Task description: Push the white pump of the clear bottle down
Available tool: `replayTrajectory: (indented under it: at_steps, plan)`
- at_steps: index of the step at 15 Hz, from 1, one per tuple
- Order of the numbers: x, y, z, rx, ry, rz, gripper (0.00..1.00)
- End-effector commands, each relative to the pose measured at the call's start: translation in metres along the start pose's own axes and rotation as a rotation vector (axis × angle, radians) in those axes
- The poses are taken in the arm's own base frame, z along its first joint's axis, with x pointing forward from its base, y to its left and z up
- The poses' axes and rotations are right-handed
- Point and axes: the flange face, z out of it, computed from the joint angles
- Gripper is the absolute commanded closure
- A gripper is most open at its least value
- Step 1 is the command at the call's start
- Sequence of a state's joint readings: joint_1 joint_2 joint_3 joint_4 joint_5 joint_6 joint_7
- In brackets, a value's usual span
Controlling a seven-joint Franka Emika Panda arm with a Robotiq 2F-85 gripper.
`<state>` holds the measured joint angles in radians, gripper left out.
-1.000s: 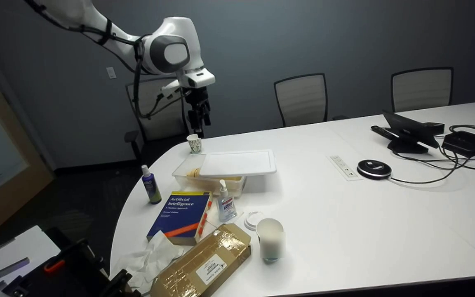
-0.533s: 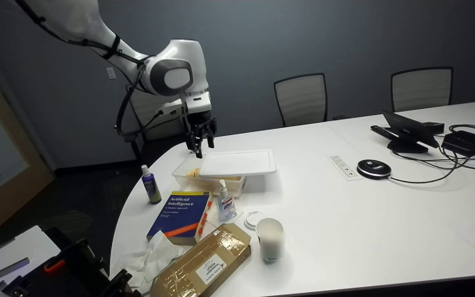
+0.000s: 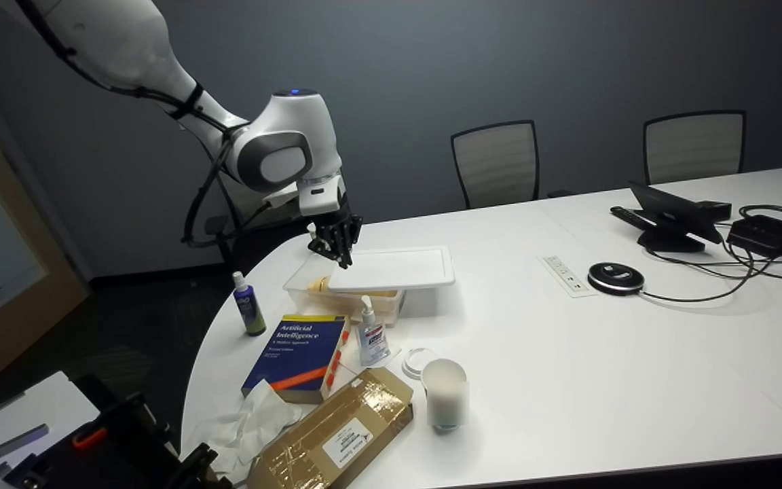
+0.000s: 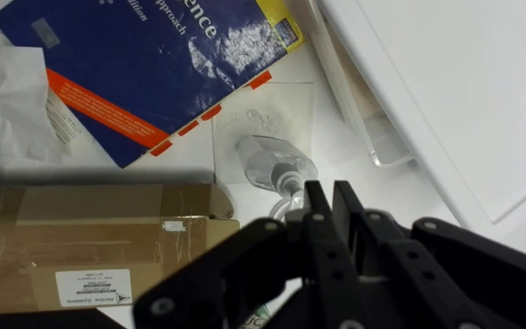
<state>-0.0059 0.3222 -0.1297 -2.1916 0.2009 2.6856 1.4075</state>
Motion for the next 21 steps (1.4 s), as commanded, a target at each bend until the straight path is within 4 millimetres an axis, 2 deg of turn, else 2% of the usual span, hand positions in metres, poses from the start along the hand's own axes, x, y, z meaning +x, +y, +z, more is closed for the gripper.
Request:
replayTrajectory:
  at_steps: [1,8,21]
  plan:
    - [0.006,0.001,0.007,0.023,0.017,0.063,1.00]
    - [0.026,-0.003,0.027,-0.025,0.041,0.118,1.00]
    - [0.027,-0.023,0.058,-0.112,0.038,0.119,1.00]
